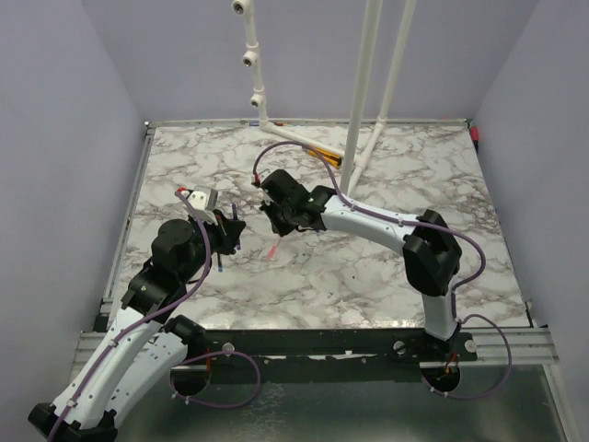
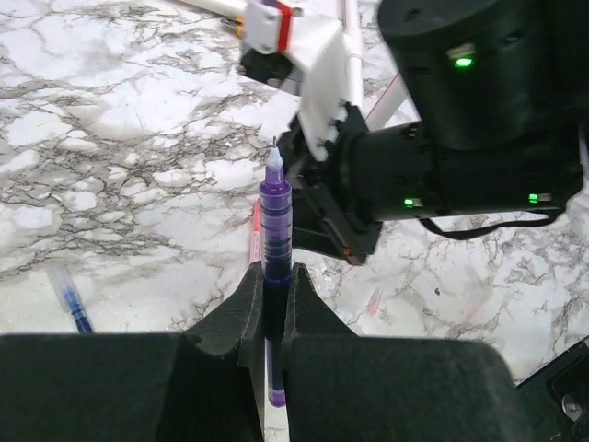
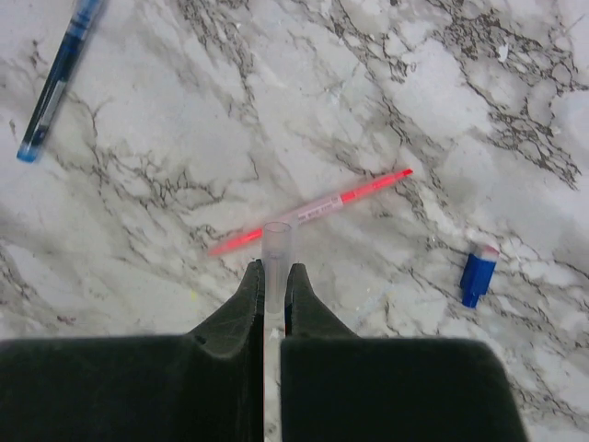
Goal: Insert the pens into the pen caps
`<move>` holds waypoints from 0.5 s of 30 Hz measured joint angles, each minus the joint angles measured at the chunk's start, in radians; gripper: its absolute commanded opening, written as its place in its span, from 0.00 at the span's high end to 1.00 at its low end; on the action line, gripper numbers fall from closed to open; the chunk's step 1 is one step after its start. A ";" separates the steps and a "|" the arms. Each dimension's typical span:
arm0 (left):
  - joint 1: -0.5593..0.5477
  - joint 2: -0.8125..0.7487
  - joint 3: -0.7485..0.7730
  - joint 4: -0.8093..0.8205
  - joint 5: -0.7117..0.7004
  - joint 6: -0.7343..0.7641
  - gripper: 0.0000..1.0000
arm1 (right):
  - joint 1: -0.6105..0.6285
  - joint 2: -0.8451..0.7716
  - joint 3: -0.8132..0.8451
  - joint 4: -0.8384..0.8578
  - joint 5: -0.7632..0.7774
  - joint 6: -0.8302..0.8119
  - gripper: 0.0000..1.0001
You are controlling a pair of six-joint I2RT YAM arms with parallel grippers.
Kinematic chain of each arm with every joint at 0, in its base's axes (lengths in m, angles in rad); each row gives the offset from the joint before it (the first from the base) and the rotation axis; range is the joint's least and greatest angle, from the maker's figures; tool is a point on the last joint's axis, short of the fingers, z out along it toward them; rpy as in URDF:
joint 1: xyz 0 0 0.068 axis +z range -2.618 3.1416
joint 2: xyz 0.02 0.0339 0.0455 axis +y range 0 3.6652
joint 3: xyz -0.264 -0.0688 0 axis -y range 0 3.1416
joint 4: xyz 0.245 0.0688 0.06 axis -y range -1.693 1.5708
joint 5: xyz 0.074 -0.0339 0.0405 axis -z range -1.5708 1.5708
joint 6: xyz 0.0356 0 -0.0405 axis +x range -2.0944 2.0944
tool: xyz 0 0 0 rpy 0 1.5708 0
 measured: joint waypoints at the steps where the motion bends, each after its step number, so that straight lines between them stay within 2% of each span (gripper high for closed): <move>1: 0.001 0.000 0.000 0.000 0.000 0.000 1.00 | 0.000 -0.018 -0.035 0.006 -0.004 -0.008 0.99; 15: 0.007 0.003 0.000 0.000 0.000 0.000 1.00 | 0.011 -0.386 -0.489 0.056 -0.077 -0.219 0.99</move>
